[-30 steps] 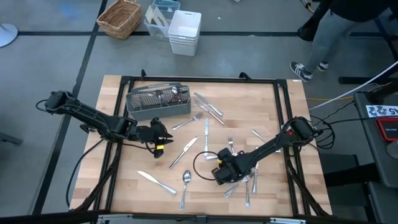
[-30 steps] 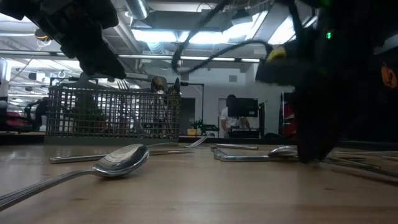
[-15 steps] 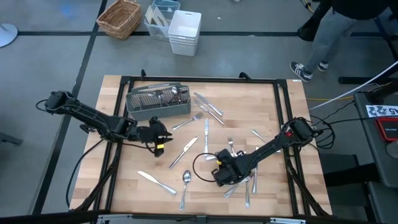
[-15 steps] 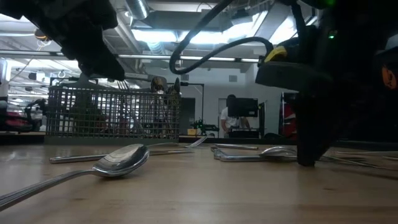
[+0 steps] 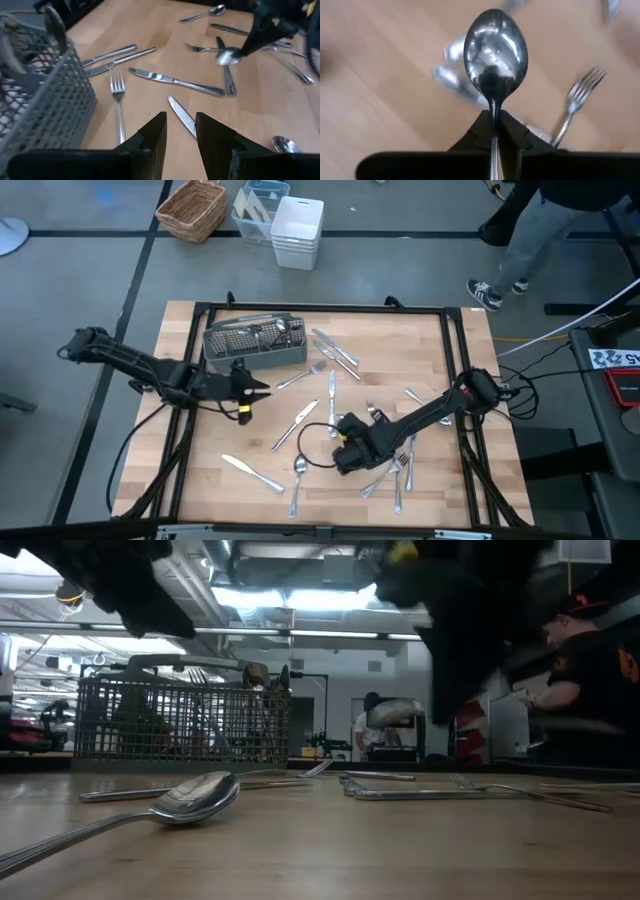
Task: Sort silverware
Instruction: Put the silver spoon into the silverware rack
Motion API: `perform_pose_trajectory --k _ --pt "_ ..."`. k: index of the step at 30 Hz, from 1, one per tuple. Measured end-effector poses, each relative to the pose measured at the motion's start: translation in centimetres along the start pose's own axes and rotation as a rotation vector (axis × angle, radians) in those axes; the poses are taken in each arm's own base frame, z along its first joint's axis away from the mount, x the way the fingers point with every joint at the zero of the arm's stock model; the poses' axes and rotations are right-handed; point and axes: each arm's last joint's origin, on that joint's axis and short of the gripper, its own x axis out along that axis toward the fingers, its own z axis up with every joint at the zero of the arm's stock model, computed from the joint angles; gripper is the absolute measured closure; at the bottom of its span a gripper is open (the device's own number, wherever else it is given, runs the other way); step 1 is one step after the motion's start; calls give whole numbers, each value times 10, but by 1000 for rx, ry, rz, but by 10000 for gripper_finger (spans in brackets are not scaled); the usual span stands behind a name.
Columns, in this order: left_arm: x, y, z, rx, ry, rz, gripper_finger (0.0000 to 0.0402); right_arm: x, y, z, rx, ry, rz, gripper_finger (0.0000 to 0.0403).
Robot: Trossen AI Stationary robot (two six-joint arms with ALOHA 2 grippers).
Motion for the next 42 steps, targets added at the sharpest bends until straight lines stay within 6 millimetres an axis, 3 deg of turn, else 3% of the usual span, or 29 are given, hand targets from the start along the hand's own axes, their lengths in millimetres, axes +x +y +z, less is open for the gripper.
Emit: perform_pose_trajectory --k 5,11,17,22,29,32,42 --pt "-20 12 0 -7 -24 20 306 -15 -3 40 -122 -169 -34 385" --pt "-38 25 -6 -23 -14 50 306 -15 -15 110 -262 -373 -73 387" --pt "-42 29 -12 -87 26 69 306 -15 -29 184 -385 -604 34 388" --pt "-42 30 -14 -93 44 76 306 -11 -52 229 -396 -761 125 388" --pt "-42 30 -13 -95 35 88 306 -3 -86 265 -305 -863 105 387" --pt "-42 30 -13 -94 26 108 306 3 -90 275 -300 -940 195 387" --pt "-42 31 -13 -85 22 122 306 41 -111 280 -246 -1089 214 387"
